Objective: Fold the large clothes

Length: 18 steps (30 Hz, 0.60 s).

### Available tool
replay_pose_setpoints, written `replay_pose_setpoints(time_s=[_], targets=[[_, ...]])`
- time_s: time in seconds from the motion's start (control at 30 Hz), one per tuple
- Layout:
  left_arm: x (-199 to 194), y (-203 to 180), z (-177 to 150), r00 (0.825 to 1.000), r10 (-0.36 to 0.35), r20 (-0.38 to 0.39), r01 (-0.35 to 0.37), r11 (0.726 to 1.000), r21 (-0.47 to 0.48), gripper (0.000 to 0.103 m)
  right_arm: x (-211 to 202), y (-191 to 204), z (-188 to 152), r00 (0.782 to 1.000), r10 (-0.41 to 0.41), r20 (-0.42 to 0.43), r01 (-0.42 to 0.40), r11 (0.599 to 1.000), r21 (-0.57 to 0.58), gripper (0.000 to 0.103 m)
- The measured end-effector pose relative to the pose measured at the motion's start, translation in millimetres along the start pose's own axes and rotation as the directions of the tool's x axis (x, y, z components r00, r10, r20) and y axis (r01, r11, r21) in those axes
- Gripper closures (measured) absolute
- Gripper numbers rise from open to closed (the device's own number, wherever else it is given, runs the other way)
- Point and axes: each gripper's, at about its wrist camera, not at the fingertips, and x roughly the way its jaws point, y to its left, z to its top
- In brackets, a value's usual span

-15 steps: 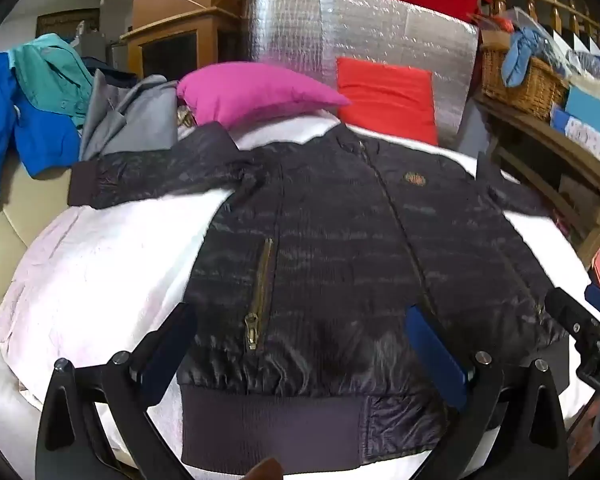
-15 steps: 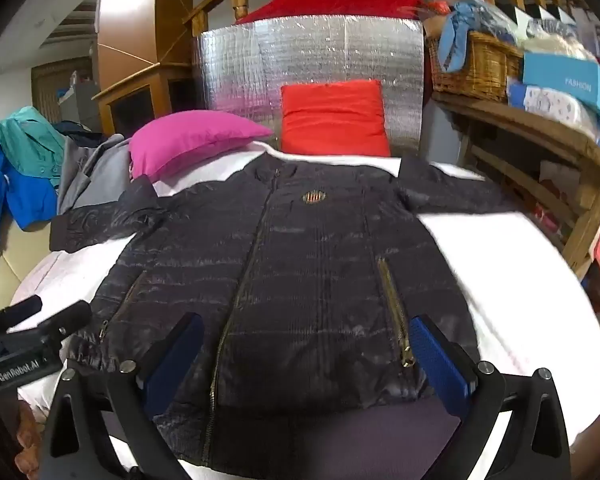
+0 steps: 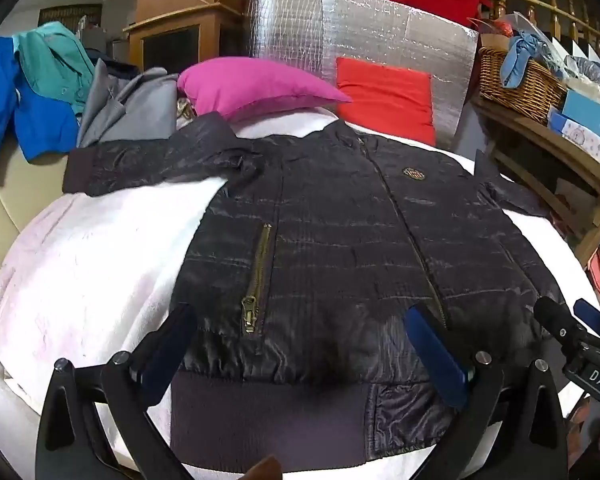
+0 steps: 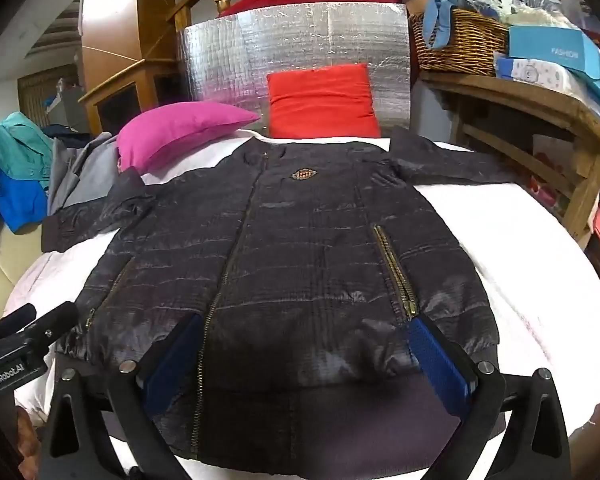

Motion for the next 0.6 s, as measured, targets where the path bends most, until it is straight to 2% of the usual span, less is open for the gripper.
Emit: replay_pose_setpoints(time_s=[0.13,0.6], targets=[[10,5,-1,0.999,-0.005,-0.054,0.004,1.0,-0.017,0.0,1,-4,5,1.0,-0.007,0.002,0.007,1.0,0.008,0.0],[14,3,-5,0.998,-0.014,-0.065,0.013,1.0,-0.011,0.0,2,-10,6,1.0,-0.026,0.012,0.026,0.999,0.034,0.0]])
